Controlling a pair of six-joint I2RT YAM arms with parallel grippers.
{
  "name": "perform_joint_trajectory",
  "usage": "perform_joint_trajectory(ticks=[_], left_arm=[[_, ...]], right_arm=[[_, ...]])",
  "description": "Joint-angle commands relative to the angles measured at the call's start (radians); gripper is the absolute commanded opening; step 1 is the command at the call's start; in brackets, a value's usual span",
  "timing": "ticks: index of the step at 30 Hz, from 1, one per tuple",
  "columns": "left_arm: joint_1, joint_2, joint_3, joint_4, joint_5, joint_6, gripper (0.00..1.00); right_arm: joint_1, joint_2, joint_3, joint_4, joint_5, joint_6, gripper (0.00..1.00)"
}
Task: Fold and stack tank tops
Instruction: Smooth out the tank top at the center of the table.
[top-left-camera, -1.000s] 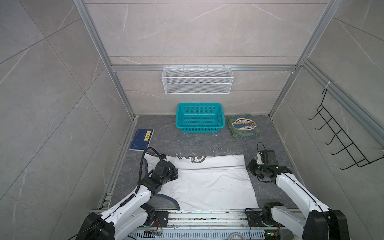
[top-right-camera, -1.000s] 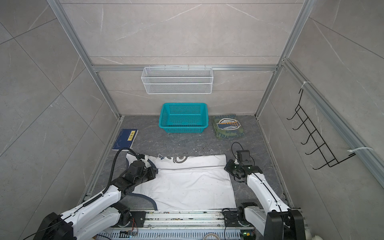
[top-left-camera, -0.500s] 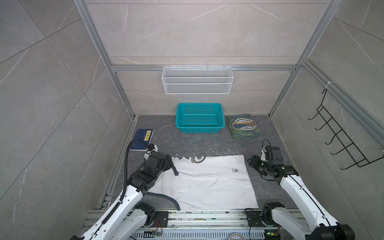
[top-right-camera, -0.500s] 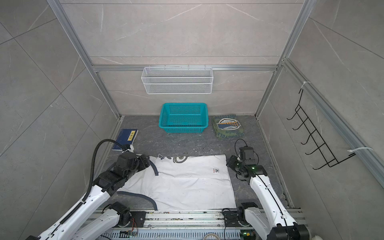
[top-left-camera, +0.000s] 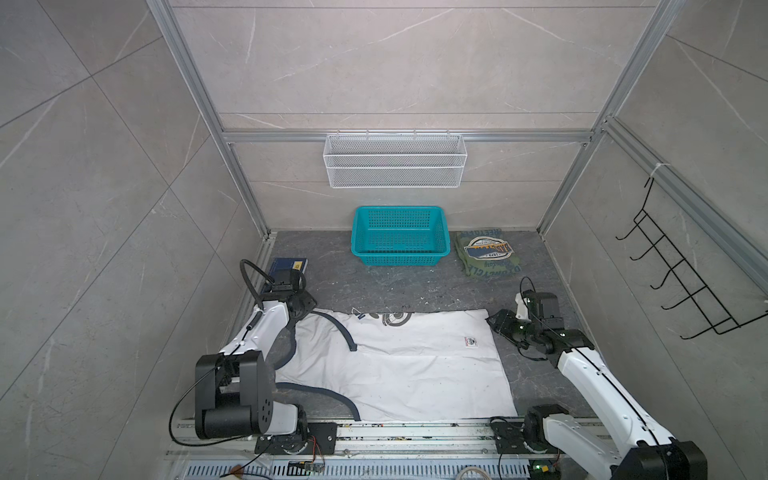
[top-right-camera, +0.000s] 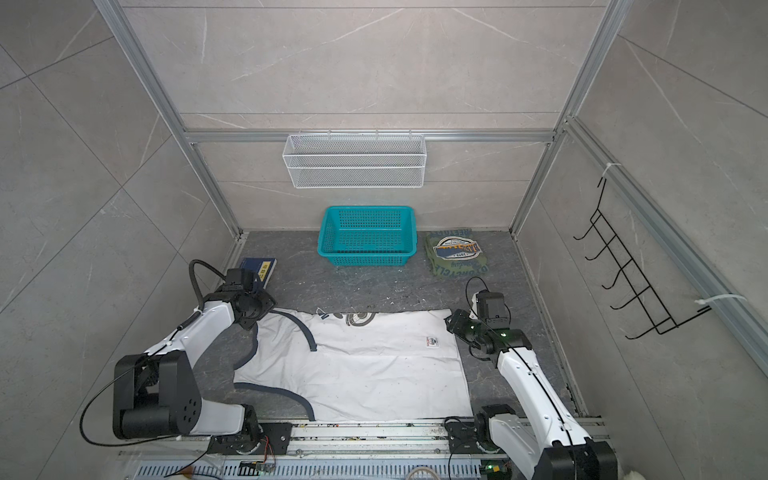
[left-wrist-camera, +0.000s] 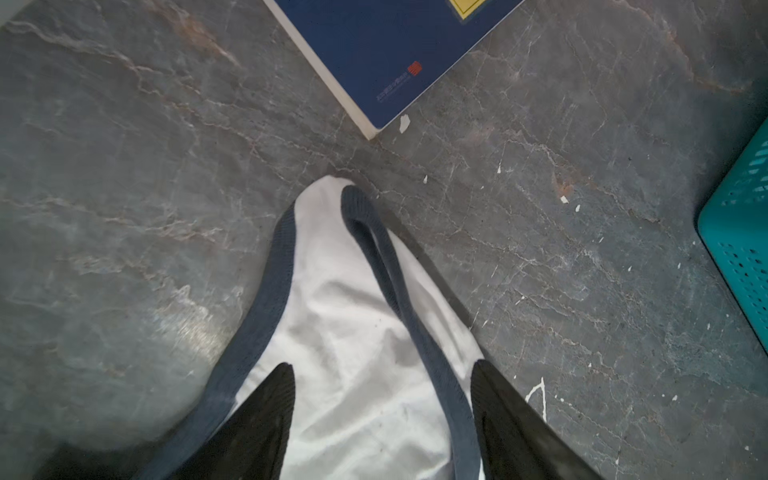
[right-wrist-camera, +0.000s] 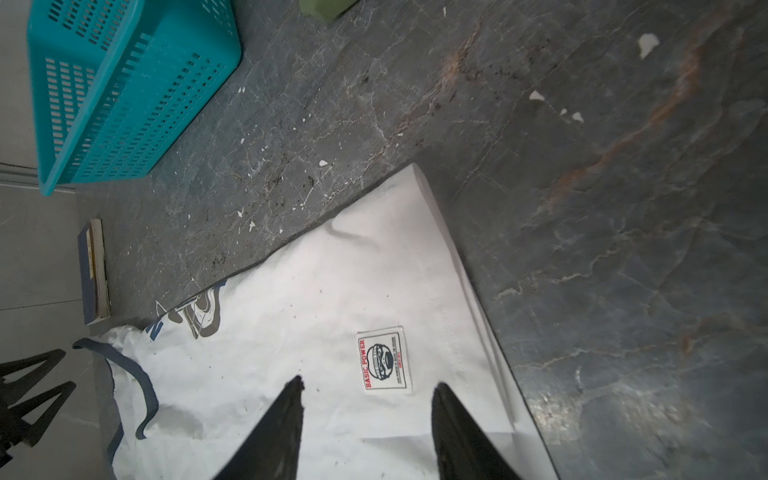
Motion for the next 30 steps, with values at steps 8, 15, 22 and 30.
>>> perform_joint_trajectory(ticks=[8,15,22,30], left_arm=[[0.039,0.153,0.082,0.077,0.035,-0.015,0.49],[0.048,0.19,0.077,0.086,0.027,-0.011,0.36],[0.051,0.058,-0.006,0.121,0.027,-0.007,0.06],[0.062,-0.256,-0.25,0.181,-0.022,-0.017,0.04]], right_arm=[[0.013,0.066,-0.02,0.09,-0.113,-0.04,0.55],[0.02,0.081,-0.014,0.097,-0.113,-0.036,0.55],[0.024,0.097,-0.006,0.092,-0.11,-0.045,0.55],[0.028,0.128,-0.011,0.108,-0.108,-0.046,0.55]])
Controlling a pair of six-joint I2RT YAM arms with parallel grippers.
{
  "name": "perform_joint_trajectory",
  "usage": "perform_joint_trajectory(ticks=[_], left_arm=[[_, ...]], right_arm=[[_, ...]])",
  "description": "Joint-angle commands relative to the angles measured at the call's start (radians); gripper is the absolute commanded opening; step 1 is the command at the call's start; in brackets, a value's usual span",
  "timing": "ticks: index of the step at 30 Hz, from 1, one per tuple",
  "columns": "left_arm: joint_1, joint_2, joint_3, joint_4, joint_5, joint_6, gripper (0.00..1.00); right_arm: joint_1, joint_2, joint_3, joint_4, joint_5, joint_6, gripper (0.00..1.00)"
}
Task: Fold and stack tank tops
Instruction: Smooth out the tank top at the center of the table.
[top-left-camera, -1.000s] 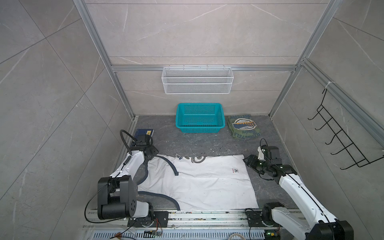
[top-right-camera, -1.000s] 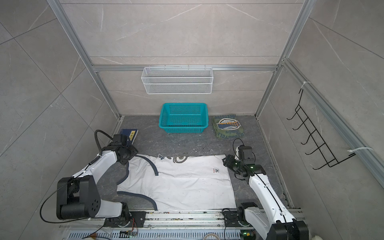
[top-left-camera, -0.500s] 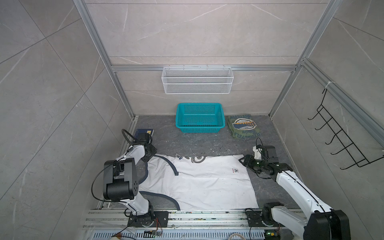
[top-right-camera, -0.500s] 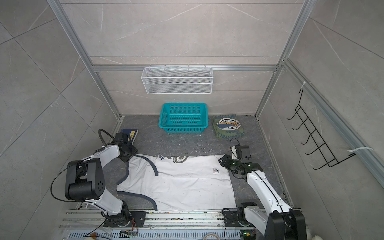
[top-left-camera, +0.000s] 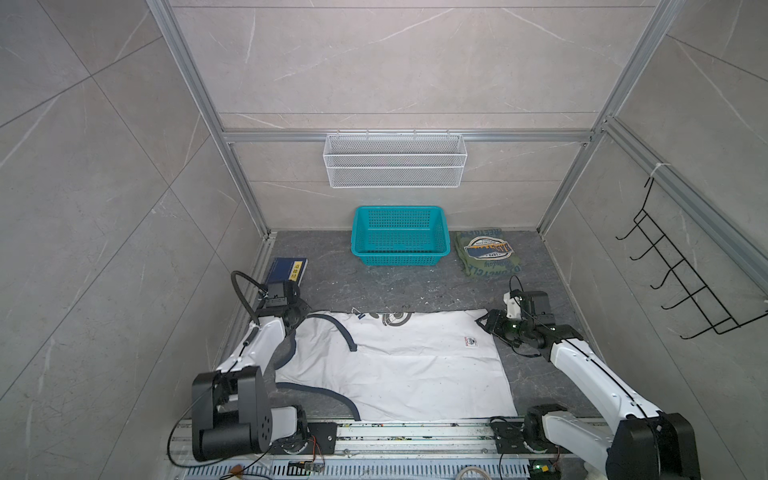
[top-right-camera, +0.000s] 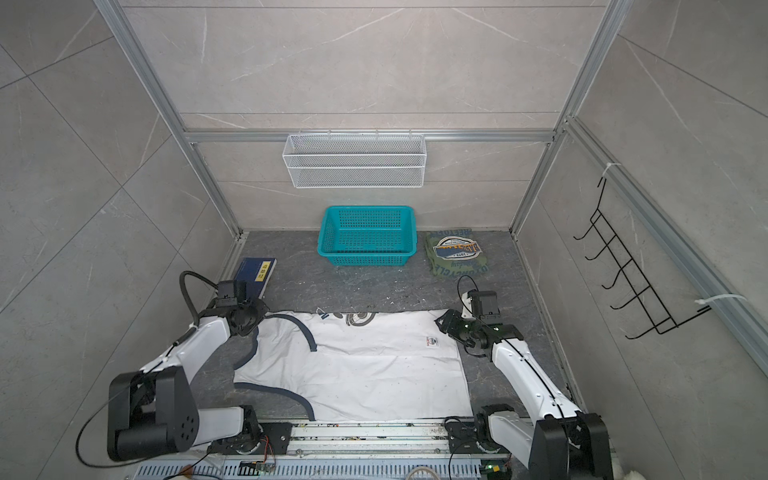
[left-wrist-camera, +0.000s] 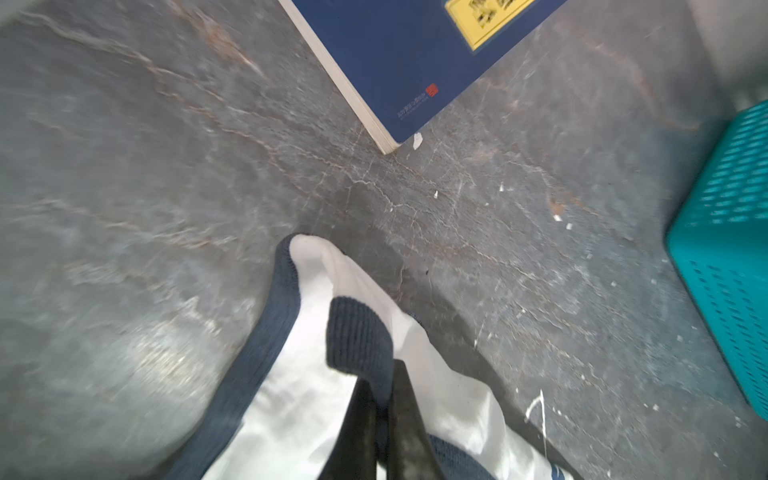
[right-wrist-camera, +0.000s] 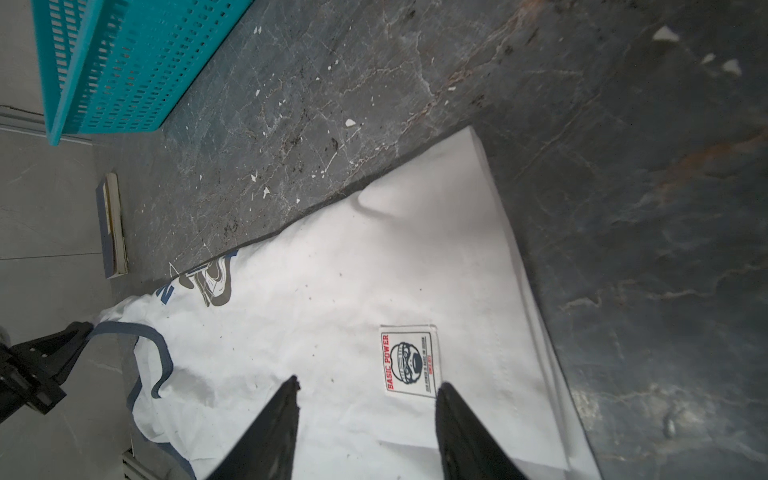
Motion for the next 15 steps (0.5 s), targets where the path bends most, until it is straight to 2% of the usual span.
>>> perform_joint_trajectory(ticks=[1,4,8,15], left_arm=[[0.017,-0.099,-0.082,0.048,-0.034,-0.021,0.04],[0.035,-0.136,-0.149,0.084,-0.039,-0.021,0.09],[0.059,-0.079,-0.142,0.114,-0.004,0.014,0.06],[0.06,-0.021,-0.111,0.135,-0.02,0.025,0.05]], right_arm=[[0.009,0.024,0.0,0.028,-0.007,-0.017,0.55],[0.014,0.065,0.015,0.051,-0.038,-0.017,0.55],[0.082,0.134,0.075,0.083,-0.027,-0.033,0.55],[0.11,0.415,0.223,0.153,-0.037,0.008,0.55]])
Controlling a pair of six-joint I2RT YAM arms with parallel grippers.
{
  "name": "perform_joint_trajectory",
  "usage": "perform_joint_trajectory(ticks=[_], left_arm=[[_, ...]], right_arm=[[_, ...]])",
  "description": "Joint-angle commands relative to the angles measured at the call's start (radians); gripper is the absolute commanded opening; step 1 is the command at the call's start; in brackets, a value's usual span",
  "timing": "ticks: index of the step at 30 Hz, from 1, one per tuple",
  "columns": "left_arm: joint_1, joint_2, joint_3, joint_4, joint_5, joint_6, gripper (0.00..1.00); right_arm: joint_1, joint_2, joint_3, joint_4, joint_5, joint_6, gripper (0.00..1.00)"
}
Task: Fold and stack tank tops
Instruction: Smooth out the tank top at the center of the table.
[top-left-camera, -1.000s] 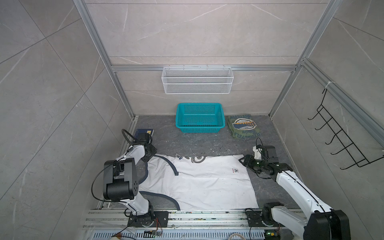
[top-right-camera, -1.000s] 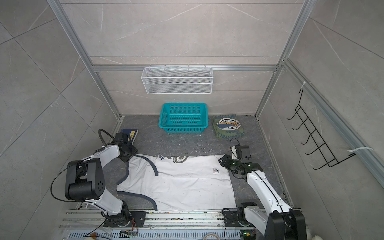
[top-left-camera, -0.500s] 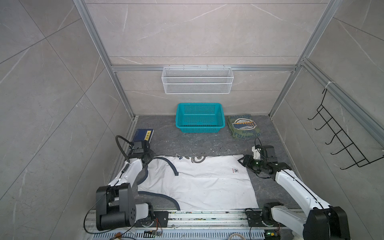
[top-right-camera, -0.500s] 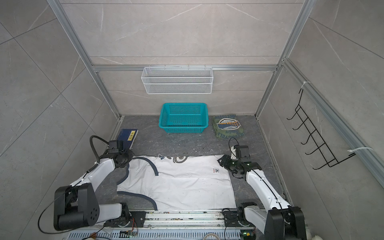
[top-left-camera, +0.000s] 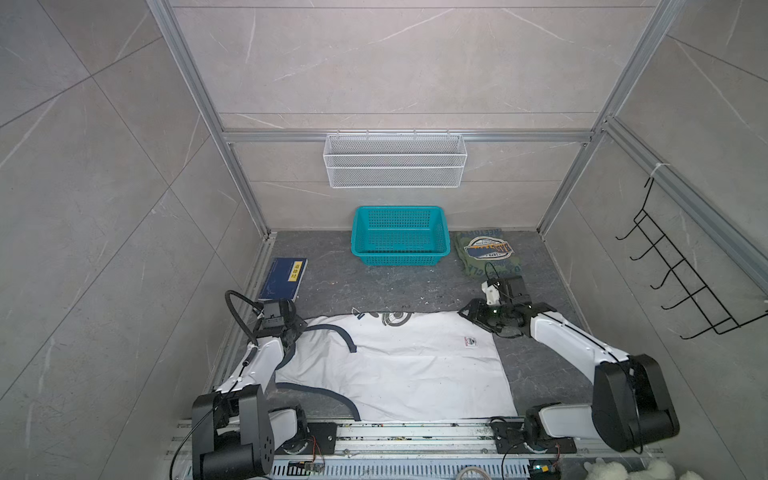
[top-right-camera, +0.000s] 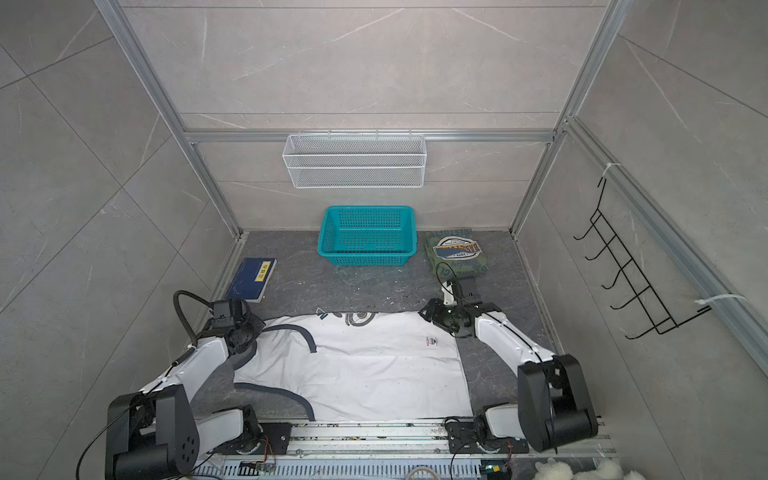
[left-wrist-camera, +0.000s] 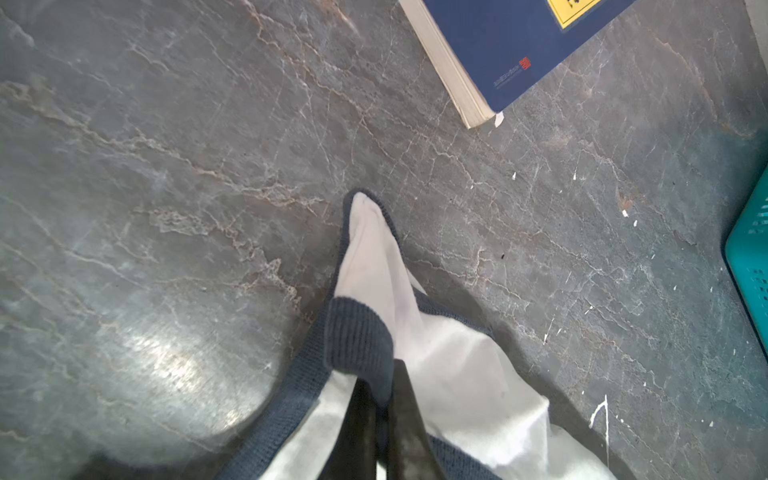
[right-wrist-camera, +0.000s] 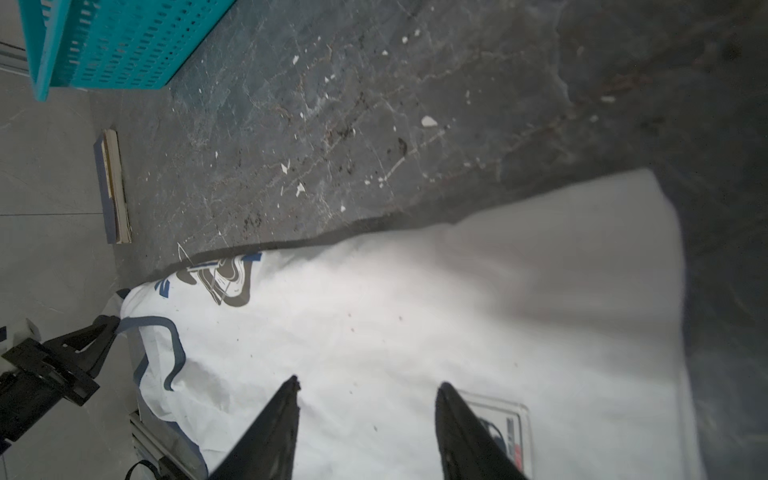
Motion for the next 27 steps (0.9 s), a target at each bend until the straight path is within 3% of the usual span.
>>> perform_joint_trajectory(ticks=[1,9,19,20,24,27], left_arm=[[0.007,0.031,0.044,0.043,-0.011,0.027,0.05],[0.009,0.096,0.065,0.032,-0.045,0.046,0.05],[0.076,0.127,0.066,0.057,-0.023,0.018,0.08],[0.077,0.132,0.07,0.05,-0.024,0.011,0.1],[0.081,0.158,0.084,0.01,0.062,-0.017,0.46],[0.081,0.109,0.089,-0.055,0.06,-0.02,0.52]], right_arm=[[0.009,0.11,0.035,0.06,0.019,0.024,0.55],[-0.018,0.276,0.097,0.022,0.161,0.062,0.54],[-0.101,0.313,0.067,0.019,0.206,0.101,0.52],[-0.102,0.306,0.062,0.02,0.206,0.102,0.52],[-0.103,0.279,0.051,0.043,0.177,0.092,0.51],[-0.102,0.248,0.052,0.044,0.159,0.076,0.52]])
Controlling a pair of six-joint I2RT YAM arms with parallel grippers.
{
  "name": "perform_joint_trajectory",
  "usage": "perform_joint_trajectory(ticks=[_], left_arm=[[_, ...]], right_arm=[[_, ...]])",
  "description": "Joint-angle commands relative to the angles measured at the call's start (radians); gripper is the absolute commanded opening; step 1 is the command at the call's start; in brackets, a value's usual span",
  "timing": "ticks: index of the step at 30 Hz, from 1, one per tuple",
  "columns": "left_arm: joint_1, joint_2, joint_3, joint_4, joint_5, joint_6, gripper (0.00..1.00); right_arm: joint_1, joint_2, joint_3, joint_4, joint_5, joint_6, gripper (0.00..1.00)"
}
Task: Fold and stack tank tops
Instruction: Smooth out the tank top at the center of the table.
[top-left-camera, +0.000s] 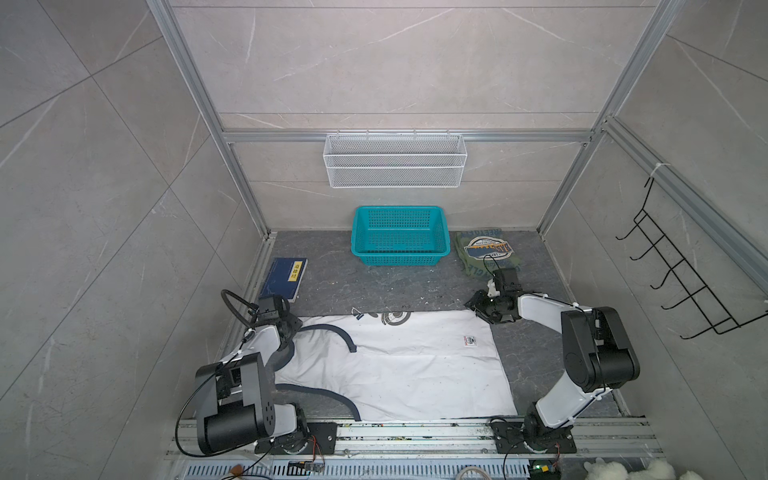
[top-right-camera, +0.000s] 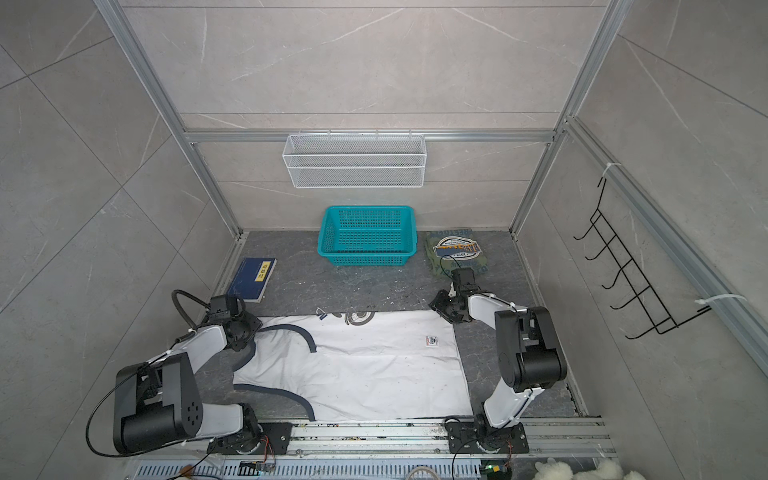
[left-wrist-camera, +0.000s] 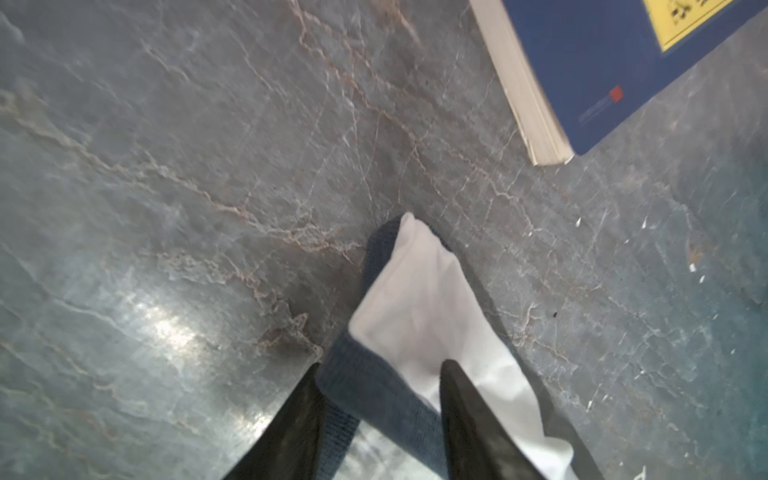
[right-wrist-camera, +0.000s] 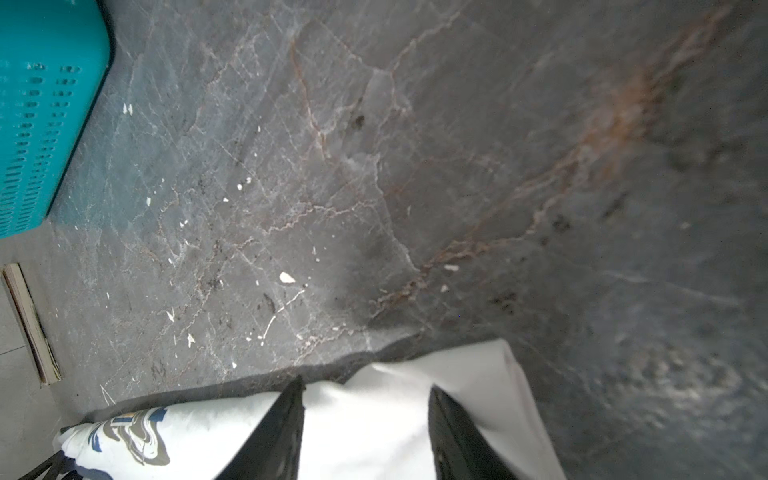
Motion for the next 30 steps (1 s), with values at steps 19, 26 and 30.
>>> perform_joint_trajectory(ticks=[19,26,30], left_arm=[[-0.577,0.07,0.181,-0.132,-0.019,-0.046,0.49],[-0.578,0.229,0.194,-0.064,-0.027,-0.032,0.48],[-0.576,0.293,0.211,-0.03,-0.026,-0.027,0.48]], right_arm=[[0.176,-0.065,0.069,-0.174,0.116,-0.089,0.58],[0.172,0.051,0.117,-0.203,0.152,-0.078,0.58],[0.141,0.122,0.151,-0.203,0.155,-0.07,0.57]])
